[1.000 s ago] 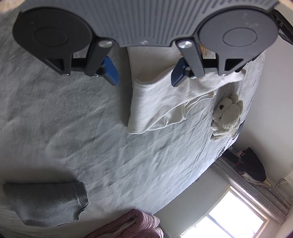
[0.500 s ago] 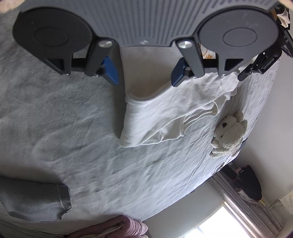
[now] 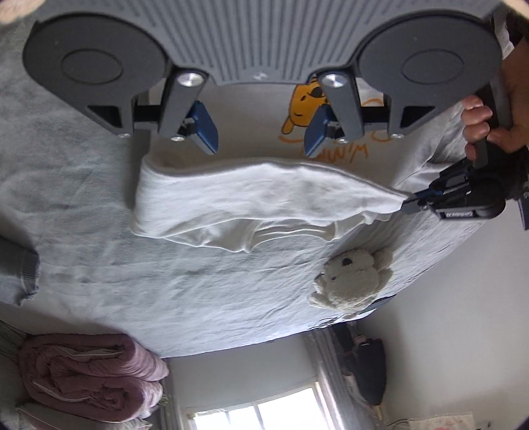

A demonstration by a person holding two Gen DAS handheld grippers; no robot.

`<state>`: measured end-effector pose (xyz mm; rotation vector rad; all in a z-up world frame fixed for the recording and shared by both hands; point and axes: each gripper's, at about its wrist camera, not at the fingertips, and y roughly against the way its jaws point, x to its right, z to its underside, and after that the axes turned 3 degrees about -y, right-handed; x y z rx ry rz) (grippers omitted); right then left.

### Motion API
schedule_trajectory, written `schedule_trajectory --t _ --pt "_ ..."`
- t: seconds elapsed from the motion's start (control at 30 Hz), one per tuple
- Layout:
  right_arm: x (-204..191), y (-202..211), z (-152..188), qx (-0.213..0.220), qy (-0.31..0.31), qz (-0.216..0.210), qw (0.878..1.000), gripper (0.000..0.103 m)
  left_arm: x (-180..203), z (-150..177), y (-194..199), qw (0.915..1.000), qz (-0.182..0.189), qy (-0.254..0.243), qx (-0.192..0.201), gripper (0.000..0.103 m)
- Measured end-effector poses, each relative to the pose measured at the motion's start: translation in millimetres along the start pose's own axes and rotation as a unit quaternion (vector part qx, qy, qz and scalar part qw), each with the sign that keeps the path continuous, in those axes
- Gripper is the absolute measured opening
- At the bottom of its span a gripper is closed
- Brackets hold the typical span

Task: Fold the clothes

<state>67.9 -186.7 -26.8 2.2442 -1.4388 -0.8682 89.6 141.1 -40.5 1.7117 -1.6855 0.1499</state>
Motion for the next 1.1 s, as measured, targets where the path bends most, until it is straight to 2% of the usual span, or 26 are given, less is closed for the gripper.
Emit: schedule_trajectory --t 0.1,0.23,0.3,0.37,0.6,0.7,0.83,0.9,0.97,1.1 --pt "-4.4 -12.9 3.7 -0.003 0.036 0.001 0.999 0.062 1.3 -4.5 4.6 0.9996 -0.007 -0.022 0.018 0.006" --pt "6.3 -28.6 4.4 -0.001 0.052 0.056 0.997 0.062 -8.4 -1.7 4.3 0.9989 -0.032 -0.031 0.012 0.006" --pt "14.3 -32.4 4.5 -0.005 0.059 0.096 0.994 0.057 -13.3 -0.2 4.1 0.9984 -0.044 -0.036 0.009 0.006" --pt "21.2 -32.9 4.3 -0.014 0.067 0.113 0.991 0.057 -18.2 1.2 3.9 0.9976 -0.056 -0.040 0.006 0.006" --pt "20.3 -28.6 0.5 -0.042 0.068 0.116 0.990 0.060 -35.2 6.1 3.3 0.9936 -0.098 -0.055 -0.004 0.006" --pt "12.5 -18.6 -1.6 -0.050 0.073 0.108 0.990 0.062 -35.0 4.2 8.5 0.9922 -0.110 -0.059 0.009 0.012" --pt "-3.4 -0.1 -6.8 -0.026 0.080 0.082 0.993 0.062 -22.3 -2.4 15.5 0.9910 -0.108 -0.069 0.040 0.026" --pt "-11.6 7.5 -10.1 -0.001 0.090 0.068 0.994 0.062 -13.1 -3.5 13.7 0.9909 -0.098 -0.082 0.042 0.030" --pt "-16.3 10.9 -12.1 0.026 0.104 0.064 0.992 0.062 -3.6 -1.4 11.9 0.9897 -0.089 -0.104 0.042 0.034" --pt "-2.8 1.6 -14.7 0.044 0.091 0.074 0.992 0.062 12.4 11.2 6.1 0.9821 -0.073 -0.171 0.029 0.039"
